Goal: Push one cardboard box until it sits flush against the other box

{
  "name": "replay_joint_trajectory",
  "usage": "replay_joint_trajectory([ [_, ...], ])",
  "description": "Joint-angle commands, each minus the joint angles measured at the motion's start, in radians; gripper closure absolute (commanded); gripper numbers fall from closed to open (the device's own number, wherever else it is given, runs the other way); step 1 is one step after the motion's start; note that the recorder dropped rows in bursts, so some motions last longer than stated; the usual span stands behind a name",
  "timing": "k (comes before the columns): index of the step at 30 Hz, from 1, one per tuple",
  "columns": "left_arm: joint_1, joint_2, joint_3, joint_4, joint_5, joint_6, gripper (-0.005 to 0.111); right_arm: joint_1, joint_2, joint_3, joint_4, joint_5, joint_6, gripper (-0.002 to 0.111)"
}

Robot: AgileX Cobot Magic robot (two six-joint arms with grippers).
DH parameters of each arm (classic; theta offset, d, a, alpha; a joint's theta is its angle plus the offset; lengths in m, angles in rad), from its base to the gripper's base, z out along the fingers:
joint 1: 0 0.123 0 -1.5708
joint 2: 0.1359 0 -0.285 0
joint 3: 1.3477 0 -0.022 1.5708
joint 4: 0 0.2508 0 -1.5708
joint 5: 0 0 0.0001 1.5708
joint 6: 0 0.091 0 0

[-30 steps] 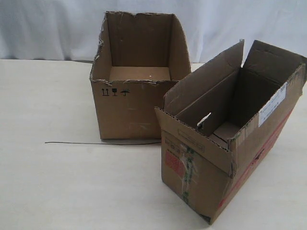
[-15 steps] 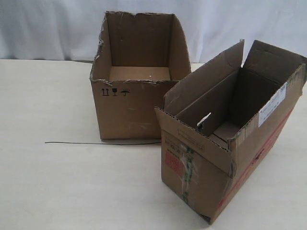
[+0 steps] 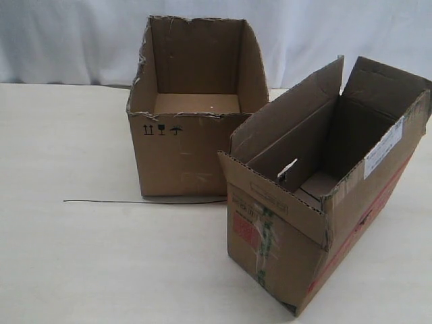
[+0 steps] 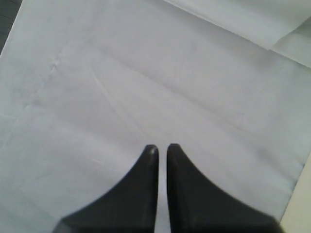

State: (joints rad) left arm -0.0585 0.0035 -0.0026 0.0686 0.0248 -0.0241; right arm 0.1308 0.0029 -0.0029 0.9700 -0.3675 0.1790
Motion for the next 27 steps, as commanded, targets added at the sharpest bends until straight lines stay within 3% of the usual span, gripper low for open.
replay_joint_trajectory([
  [1,0.0,-0.004,0.003,-0.001,-0.009,-0.007,0.107,0.0,-0.003,-0.01,0.023,-0.001,-0.036,0.103],
  [6,0.0,-0.004,0.003,-0.001,-0.009,-0.007,0.107,0.0,0.074,-0.116,0.078,0.082,-0.196,0.103],
  [12,0.0,-0.004,0.003,-0.001,-0.009,-0.007,0.107,0.0,0.359,-0.341,0.095,0.203,-0.512,0.103],
  [18,0.0,-0.004,0.003,-0.001,-0.009,-0.007,0.107,-0.005,0.706,-0.57,0.083,0.346,-0.582,0.103],
  [22,0.0,-0.004,0.003,0.002,-0.009,-0.007,0.107,-0.005,0.85,-0.704,0.083,0.444,-0.748,0.103],
  [27,0.0,-0.004,0.003,0.002,-0.009,-0.007,0.107,-0.009,0.91,-0.805,-0.123,0.485,-0.771,0.103],
])
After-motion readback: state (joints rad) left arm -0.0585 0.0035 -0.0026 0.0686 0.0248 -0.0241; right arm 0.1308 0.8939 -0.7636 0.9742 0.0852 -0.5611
